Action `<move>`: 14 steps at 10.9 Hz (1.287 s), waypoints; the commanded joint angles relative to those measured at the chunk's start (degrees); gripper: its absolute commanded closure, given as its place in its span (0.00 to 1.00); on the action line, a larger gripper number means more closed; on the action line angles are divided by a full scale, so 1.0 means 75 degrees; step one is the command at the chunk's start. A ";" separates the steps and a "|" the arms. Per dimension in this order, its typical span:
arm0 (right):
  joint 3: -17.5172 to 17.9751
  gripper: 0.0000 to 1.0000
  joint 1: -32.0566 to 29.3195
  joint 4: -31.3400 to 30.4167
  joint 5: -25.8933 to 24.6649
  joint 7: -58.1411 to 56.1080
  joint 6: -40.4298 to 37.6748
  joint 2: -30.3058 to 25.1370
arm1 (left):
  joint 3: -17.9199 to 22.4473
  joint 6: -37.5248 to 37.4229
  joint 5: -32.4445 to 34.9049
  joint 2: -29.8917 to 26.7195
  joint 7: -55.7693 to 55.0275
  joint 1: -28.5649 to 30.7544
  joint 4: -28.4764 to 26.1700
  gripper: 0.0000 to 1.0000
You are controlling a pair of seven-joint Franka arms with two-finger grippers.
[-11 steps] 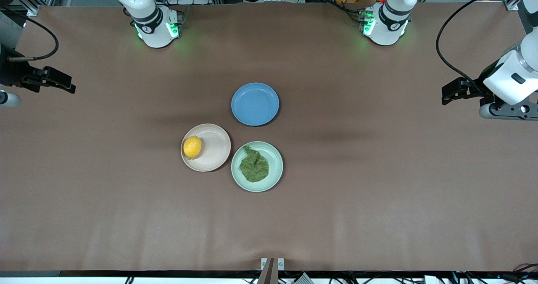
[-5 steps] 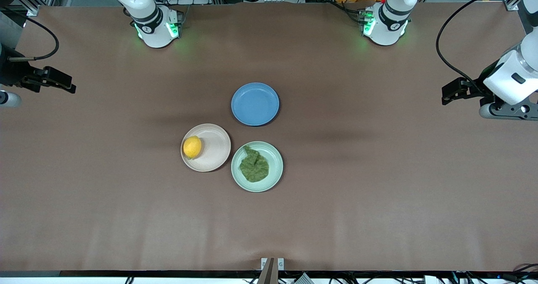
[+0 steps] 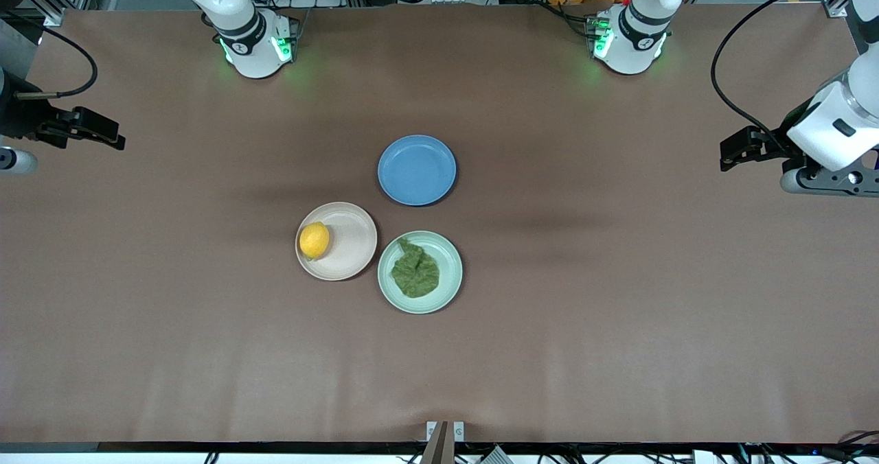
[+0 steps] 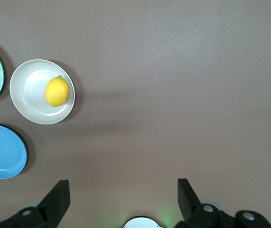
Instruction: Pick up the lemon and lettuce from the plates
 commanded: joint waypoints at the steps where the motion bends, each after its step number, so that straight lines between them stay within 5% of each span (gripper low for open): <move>1: 0.0072 0.00 -0.0117 -0.0012 0.0027 -0.0097 -0.0081 -0.0021 | -0.0018 0.0006 0.0191 -0.0019 0.0026 -0.0037 0.0038 0.00; 7: 0.0072 0.00 -0.0105 -0.0035 0.0039 -0.0086 -0.0081 -0.0021 | -0.0041 0.0018 0.0191 0.0027 0.0061 -0.0096 0.0003 0.00; 14: 0.0119 0.00 0.0175 -0.0643 0.0050 0.0020 0.0176 -0.0032 | -0.0427 0.0615 0.0086 0.0929 -0.0769 -0.0774 0.0026 0.00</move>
